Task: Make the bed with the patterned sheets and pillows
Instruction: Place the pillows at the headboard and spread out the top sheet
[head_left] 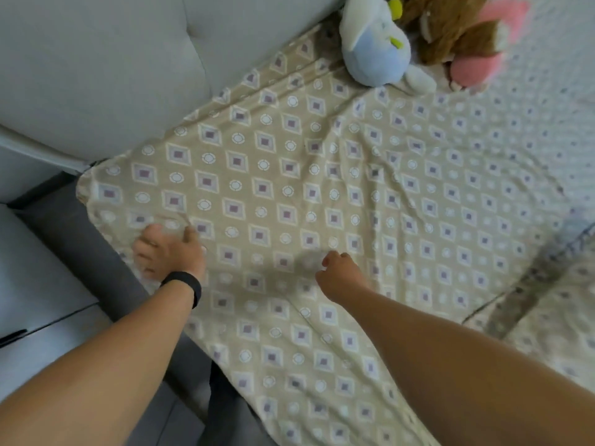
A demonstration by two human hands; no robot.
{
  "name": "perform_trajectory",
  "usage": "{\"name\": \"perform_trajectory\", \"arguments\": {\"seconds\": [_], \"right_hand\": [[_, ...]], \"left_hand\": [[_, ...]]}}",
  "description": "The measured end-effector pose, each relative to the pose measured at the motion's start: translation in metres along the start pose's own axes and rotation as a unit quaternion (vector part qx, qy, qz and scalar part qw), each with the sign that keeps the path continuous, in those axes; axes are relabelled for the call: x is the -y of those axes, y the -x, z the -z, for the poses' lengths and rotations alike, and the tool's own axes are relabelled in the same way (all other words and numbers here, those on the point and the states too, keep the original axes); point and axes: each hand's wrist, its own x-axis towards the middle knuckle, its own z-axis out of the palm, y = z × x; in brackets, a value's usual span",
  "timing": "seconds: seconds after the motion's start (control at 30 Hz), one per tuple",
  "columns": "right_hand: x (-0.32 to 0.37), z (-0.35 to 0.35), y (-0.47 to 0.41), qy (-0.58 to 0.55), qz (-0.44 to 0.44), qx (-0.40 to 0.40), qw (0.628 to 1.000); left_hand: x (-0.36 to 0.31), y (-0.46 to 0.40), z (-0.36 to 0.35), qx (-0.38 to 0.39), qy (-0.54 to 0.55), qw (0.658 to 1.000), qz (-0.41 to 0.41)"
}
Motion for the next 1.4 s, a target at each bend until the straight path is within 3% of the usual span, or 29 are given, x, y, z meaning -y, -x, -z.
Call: {"name": "perform_trajectory", "arguments": {"seconds": [0.13, 0.2, 0.33, 0.67, 0.77, 0.93, 0.97, 1.07, 1.2, 1.4], "right_hand": [[-0.084, -0.020, 0.029, 0.007, -0.019, 0.076, 0.997], [-0.110, -0.034, 0.043, 0.017, -0.014, 0.101, 0.995], [-0.130, -0.057, 0.063, 0.016, 0.005, 0.107, 0.994], [-0.081, -0.059, 0.075, -0.027, 0.088, 0.109, 0.990], [-0.060, -0.050, 0.064, -0.025, 0.098, 0.087, 0.991], [-0.002, -0.036, 0.042, -0.023, 0.133, 0.064, 0.989], [0.016, -0.032, 0.036, -0.023, 0.141, 0.065, 0.988], [0.053, -0.019, 0.027, -0.020, 0.166, 0.060, 0.984], [0.100, -0.006, 0.012, -0.014, 0.187, 0.043, 0.981], [0.143, -0.007, 0.000, 0.008, 0.185, 0.048, 0.982]], "left_hand": [[0.042, 0.054, -0.021, -0.037, 0.015, 0.990, 0.137], [0.070, 0.073, -0.029, -0.047, 0.097, 0.977, 0.183], [0.100, 0.092, -0.029, -0.030, 0.125, 0.978, 0.164], [0.120, 0.034, -0.015, 0.000, 0.176, 0.945, 0.277], [0.111, 0.032, -0.025, 0.068, 0.208, 0.939, 0.266], [0.113, -0.006, -0.016, 0.159, 0.350, 0.874, 0.299], [0.107, -0.018, -0.003, 0.145, 0.359, 0.887, 0.252], [0.079, -0.061, 0.015, 0.106, 0.432, 0.867, 0.226], [0.037, -0.108, 0.042, -0.003, 0.403, 0.908, 0.116], [0.036, -0.155, 0.044, -0.060, 0.379, 0.909, 0.163]]}}
